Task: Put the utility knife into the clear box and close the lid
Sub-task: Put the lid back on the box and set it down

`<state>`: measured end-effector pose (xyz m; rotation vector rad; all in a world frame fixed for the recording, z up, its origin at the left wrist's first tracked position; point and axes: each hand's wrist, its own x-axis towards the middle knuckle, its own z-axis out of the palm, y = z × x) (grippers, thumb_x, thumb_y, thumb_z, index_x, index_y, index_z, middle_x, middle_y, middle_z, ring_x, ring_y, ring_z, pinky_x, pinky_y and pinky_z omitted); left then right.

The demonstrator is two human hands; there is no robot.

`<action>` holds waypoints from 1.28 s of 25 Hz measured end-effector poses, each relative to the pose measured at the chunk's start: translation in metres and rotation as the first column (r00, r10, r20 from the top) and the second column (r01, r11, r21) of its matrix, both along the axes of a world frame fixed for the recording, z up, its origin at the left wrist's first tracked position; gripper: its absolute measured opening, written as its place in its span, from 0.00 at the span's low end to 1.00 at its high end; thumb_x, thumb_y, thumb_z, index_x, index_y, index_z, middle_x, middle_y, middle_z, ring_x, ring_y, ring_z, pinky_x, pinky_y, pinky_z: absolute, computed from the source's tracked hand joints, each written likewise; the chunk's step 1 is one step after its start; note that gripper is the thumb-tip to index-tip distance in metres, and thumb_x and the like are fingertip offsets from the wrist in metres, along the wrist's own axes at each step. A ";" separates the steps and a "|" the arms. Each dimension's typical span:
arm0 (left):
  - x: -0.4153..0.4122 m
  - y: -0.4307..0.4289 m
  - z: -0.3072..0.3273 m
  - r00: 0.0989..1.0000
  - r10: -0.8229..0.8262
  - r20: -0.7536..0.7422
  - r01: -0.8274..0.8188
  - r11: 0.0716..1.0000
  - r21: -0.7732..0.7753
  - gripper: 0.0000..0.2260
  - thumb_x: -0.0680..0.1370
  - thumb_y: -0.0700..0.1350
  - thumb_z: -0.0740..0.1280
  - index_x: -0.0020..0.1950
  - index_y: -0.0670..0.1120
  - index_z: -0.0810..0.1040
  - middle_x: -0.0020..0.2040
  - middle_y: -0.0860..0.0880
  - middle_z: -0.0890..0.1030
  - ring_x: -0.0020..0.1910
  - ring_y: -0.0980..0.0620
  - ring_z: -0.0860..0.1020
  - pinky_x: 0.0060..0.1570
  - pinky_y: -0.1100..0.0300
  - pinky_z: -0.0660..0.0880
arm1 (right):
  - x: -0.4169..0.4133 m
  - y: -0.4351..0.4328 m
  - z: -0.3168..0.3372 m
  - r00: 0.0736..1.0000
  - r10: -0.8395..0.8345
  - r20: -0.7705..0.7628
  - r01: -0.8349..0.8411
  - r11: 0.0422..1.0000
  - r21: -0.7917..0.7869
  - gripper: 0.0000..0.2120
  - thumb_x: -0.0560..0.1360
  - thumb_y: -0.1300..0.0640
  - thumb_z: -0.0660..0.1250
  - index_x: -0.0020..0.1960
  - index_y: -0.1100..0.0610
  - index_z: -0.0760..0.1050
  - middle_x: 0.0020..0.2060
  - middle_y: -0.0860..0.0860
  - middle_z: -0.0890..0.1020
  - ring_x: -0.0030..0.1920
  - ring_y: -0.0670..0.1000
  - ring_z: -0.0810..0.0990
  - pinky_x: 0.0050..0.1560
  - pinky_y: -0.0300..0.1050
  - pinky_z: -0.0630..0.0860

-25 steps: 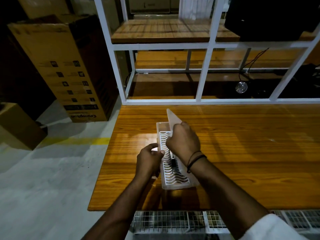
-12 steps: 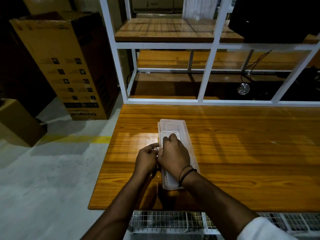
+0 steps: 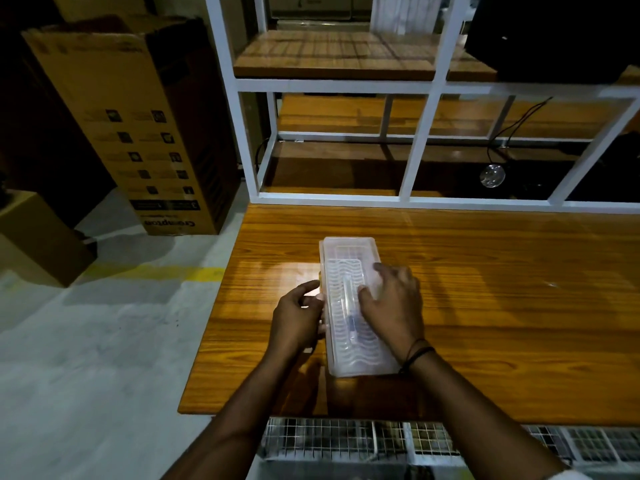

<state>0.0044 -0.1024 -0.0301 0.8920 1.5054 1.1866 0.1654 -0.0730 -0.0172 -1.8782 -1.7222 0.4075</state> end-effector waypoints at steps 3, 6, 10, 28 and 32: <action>0.000 -0.001 -0.007 0.999 0.002 -0.052 0.000 0.999 0.038 0.12 0.82 0.42 0.68 0.64 0.53 0.81 0.45 0.48 0.85 0.36 0.53 0.87 0.32 0.60 0.82 | 0.017 0.002 -0.016 0.993 -0.080 -0.088 0.065 0.984 -0.163 0.29 0.76 0.45 0.67 0.73 0.57 0.70 0.68 0.59 0.72 0.69 0.62 0.69 0.68 0.57 0.70; 0.001 0.000 -0.010 0.993 -0.011 -0.117 0.016 0.999 0.044 0.14 0.82 0.44 0.67 0.67 0.54 0.81 0.48 0.51 0.86 0.38 0.54 0.87 0.36 0.54 0.85 | 0.015 -0.001 -0.027 0.980 -0.075 -0.187 0.045 0.986 -0.159 0.26 0.78 0.47 0.66 0.71 0.59 0.72 0.66 0.60 0.75 0.67 0.62 0.72 0.66 0.53 0.72; 0.000 0.000 -0.013 0.980 -0.042 -0.197 0.051 0.998 0.040 0.16 0.83 0.46 0.66 0.69 0.57 0.79 0.50 0.52 0.86 0.40 0.50 0.87 0.41 0.47 0.86 | 0.010 -0.004 -0.022 0.981 -0.047 -0.188 0.035 0.997 -0.064 0.23 0.79 0.51 0.65 0.71 0.58 0.72 0.63 0.59 0.76 0.65 0.61 0.73 0.65 0.52 0.71; 0.004 -0.002 -0.017 0.985 -0.015 -0.171 0.011 1.000 -0.026 0.11 0.80 0.49 0.70 0.60 0.48 0.82 0.45 0.47 0.88 0.37 0.51 0.86 0.27 0.61 0.76 | 0.006 0.009 -0.030 0.948 -0.053 -0.313 0.002 0.987 -0.162 0.20 0.78 0.49 0.66 0.66 0.58 0.76 0.60 0.59 0.80 0.58 0.59 0.79 0.55 0.43 0.74; 0.004 -0.018 -0.009 0.992 -0.006 -0.129 -0.016 0.986 -0.164 0.09 0.79 0.51 0.71 0.50 0.46 0.82 0.39 0.49 0.85 0.29 0.56 0.81 0.22 0.66 0.72 | 0.033 -0.004 -0.022 0.862 -0.122 -0.492 -0.054 0.943 -0.327 0.27 0.75 0.43 0.69 0.68 0.56 0.74 0.60 0.54 0.83 0.54 0.57 0.84 0.53 0.56 0.82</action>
